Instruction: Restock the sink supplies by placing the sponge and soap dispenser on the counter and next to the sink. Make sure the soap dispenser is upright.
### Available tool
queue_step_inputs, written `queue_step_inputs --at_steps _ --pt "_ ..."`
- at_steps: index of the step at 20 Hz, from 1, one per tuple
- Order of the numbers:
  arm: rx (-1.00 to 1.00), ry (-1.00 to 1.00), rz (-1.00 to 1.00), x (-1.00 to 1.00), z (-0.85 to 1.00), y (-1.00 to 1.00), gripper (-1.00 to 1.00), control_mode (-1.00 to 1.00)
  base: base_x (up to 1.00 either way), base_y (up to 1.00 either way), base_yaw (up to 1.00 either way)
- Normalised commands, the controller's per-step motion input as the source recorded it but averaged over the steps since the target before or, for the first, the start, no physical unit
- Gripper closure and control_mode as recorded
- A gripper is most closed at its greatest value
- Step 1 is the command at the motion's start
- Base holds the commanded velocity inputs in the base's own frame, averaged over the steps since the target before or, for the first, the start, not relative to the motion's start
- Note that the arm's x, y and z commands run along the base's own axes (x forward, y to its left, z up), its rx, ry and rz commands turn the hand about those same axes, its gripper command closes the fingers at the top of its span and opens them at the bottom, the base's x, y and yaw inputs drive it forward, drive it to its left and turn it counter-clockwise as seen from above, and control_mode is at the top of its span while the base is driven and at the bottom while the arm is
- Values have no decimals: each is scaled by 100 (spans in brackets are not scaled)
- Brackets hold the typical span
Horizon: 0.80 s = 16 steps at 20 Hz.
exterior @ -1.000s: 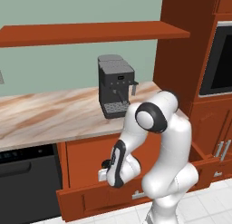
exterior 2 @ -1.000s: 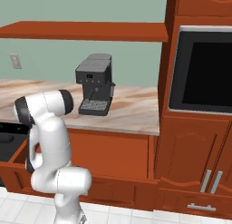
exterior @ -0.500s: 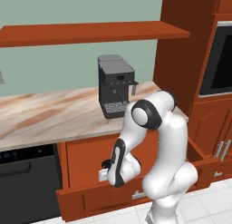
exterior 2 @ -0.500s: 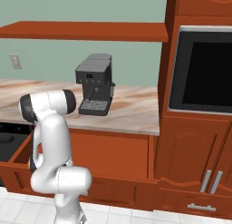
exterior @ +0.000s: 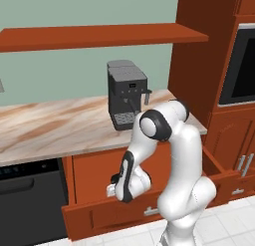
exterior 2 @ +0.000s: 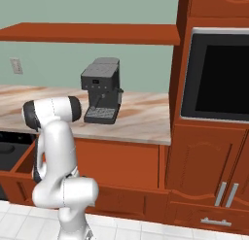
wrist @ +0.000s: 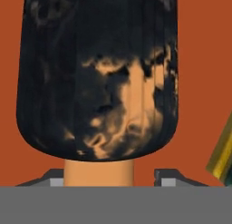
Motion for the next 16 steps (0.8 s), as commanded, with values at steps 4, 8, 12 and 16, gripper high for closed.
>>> queue_step_inputs --at_steps 4,8,12,16 --pt "0 3 0 0 -13 6 100 -100 0 0 0" --pt "0 3 0 0 -1 1 100 -100 0 0 0" --pt "0 0 0 0 0 0 100 -100 0 0 0" --pt "0 0 0 0 0 0 100 -100 0 0 0"
